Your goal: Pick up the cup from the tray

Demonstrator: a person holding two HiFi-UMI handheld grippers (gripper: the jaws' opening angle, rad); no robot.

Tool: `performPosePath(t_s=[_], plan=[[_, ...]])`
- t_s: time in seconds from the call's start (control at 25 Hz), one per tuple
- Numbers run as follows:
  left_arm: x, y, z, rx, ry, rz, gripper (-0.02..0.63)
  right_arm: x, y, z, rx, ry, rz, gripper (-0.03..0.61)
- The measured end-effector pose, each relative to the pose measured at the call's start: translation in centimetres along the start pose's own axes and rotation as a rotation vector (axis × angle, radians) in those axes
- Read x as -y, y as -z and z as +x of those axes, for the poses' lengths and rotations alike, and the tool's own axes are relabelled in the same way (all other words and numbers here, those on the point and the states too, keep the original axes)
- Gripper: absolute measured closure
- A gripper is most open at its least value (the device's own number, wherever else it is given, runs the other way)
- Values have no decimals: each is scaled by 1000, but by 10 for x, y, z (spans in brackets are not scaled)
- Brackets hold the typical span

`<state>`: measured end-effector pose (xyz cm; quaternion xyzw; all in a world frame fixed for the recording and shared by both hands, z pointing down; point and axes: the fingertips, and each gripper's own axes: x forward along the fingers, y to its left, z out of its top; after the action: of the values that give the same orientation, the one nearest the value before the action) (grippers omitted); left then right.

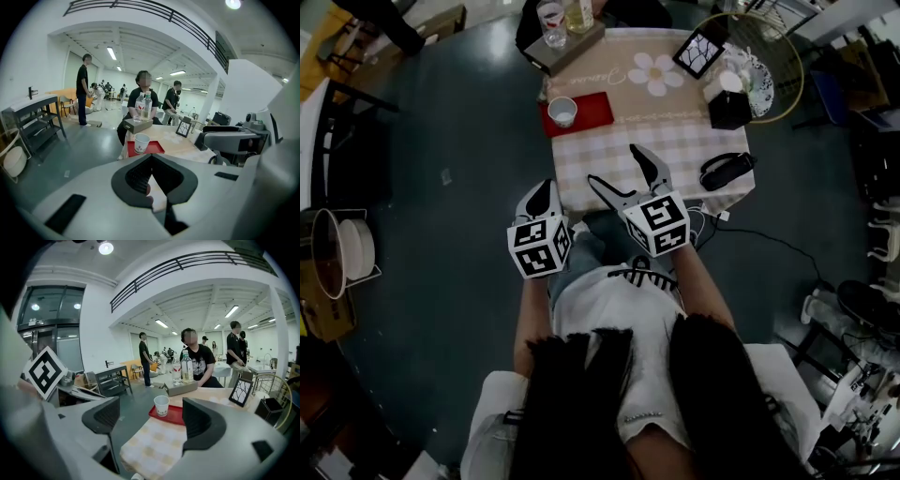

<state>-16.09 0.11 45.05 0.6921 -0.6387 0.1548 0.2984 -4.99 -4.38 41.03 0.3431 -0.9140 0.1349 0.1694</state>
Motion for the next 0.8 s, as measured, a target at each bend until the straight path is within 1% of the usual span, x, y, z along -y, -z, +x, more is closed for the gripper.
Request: performPosePath(t_s=[0.16,0.28,0.48,0.64,0.8], plan=[[-21,-14,21,-23,35,45,606,3,-10,34,16,30,19,176],[-32,-22,35,-30,54,48,606,6,-17,59,17,34,-5,173],[-44,-24,50,-62,67,61,606,7,-22,93,22,25,1,162],[-54,-26,67,-83,75,44,606,13,-19,121,4,17,-6,147],[-66,-28,85,-98,49,-5,606,22,-10,146,-23,21,11,147]])
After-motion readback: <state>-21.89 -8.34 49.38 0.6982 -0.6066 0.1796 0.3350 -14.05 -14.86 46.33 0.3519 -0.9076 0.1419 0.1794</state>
